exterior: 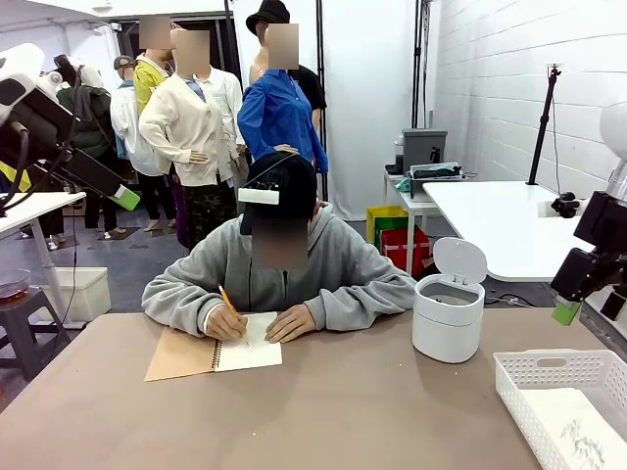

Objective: Sort the paper based on its condition.
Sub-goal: If a person hands you a paper, place it in the Organizing basket , and if it's crumpled, put it in the Trash can.

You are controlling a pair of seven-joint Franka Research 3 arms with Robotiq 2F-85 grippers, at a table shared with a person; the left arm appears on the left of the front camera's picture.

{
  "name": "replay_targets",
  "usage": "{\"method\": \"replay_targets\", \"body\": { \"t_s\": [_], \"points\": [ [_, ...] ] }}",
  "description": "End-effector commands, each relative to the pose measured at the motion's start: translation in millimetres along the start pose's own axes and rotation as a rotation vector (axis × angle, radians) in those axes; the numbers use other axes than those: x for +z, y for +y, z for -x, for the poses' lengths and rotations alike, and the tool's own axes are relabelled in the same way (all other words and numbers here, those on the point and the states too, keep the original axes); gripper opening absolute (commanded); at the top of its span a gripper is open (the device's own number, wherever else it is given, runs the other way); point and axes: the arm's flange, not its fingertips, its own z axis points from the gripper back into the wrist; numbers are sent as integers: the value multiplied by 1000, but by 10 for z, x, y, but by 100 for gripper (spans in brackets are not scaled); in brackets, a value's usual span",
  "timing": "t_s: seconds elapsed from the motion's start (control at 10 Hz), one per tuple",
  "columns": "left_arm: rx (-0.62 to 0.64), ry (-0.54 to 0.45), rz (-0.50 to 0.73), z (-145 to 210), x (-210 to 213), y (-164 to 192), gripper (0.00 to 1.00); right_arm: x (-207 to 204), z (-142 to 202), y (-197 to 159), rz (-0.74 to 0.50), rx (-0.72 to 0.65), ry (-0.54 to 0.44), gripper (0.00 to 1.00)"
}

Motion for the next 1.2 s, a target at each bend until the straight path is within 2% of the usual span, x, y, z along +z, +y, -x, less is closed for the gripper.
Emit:
{"method": "replay_targets", "body": {
  "t_s": [0.0,1.1],
  "points": [
    [18,-5,14,-1,3,-2,100,-20,2,-53,0,-21,6,100],
    [18,-5,14,-1,3,-2,100,-20,2,-53,0,-21,6,100]
  ]
}}
